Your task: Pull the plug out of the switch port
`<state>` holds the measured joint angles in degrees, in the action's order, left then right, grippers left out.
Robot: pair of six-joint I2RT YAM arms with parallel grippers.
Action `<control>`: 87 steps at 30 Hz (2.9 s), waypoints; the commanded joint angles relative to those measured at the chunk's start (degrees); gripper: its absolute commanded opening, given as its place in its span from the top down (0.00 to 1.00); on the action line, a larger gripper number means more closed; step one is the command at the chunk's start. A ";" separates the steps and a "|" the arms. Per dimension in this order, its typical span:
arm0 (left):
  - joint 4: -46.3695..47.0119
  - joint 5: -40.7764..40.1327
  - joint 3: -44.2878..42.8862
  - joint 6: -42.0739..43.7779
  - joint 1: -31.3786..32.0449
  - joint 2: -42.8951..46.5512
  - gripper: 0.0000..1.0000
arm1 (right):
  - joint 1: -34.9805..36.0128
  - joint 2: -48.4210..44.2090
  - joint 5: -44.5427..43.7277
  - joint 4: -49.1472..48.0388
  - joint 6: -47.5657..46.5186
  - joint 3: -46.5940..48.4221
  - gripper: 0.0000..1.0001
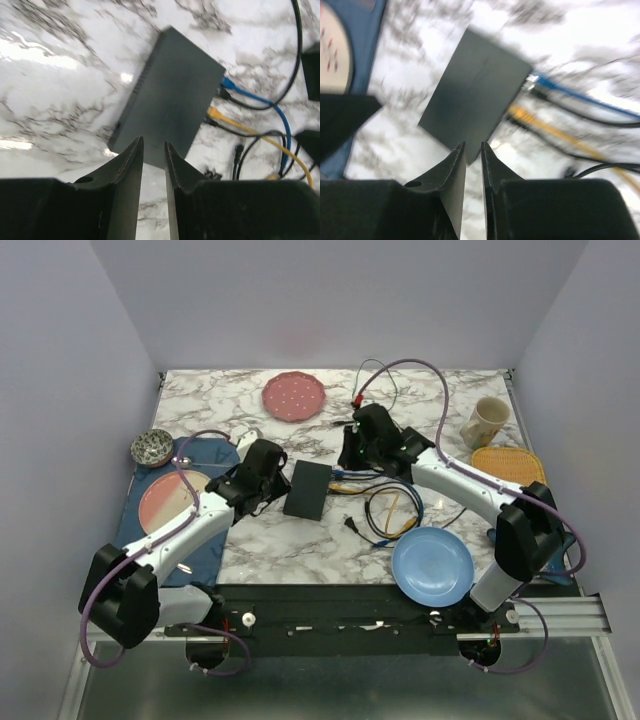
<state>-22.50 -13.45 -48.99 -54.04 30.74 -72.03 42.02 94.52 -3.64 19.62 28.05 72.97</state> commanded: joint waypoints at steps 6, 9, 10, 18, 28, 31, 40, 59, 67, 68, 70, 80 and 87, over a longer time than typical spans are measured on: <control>9.14 10.98 2.77 2.18 14.69 -9.43 0.67 | -8.53 9.97 -0.49 3.06 -2.83 0.60 0.74; 10.72 12.66 1.10 3.50 15.75 -15.50 0.67 | -8.53 11.56 -1.10 2.62 -2.39 1.03 0.74; 11.59 13.27 0.66 3.68 15.93 -18.21 0.67 | -8.62 12.61 -1.37 2.88 -2.39 1.21 0.74; 7.66 9.69 -4.09 4.12 15.23 -27.55 0.67 | -8.89 11.31 -0.58 2.10 -1.34 -1.42 0.73; 3.87 7.83 0.91 3.59 0.38 -23.08 0.67 | -8.97 -5.12 -3.39 0.86 2.27 -10.21 0.60; 2.91 7.65 1.44 3.77 -3.05 -21.76 0.67 | -8.97 -11.43 -5.58 0.86 4.28 -13.55 0.41; 1.50 7.65 0.13 3.77 -9.46 -18.15 0.66 | -8.97 -25.78 -5.68 0.95 9.47 -27.42 0.25; -3.42 -2.44 0.48 1.22 -10.09 -3.29 0.56 | -8.97 6.50 -1.11 -4.51 4.56 1.71 0.37; -8.70 -5.18 -4.09 -0.54 -13.51 -11.98 0.58 | -8.97 22.89 5.74 -0.45 5.70 16.15 0.58; -8.35 -4.74 -4.01 -0.36 -13.95 -12.52 0.58 | -8.97 23.60 6.01 -0.37 5.70 16.41 0.59; -7.74 -3.69 -4.01 -0.36 -14.04 -14.27 0.59 | -8.97 25.44 6.71 -0.37 5.26 17.12 0.64; -6.07 3.16 -4.79 0.86 -14.13 -23.85 0.61 | -8.80 27.39 13.22 -1.68 6.14 12.12 0.69; -3.25 7.56 -7.86 3.07 -14.13 -29.92 0.61 | -6.34 21.16 16.56 -8.36 9.03 -1.68 0.70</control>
<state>-28.75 -11.00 -56.75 -51.68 16.62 -96.51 33.34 118.45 9.61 11.31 35.27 78.87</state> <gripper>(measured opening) 0.393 0.303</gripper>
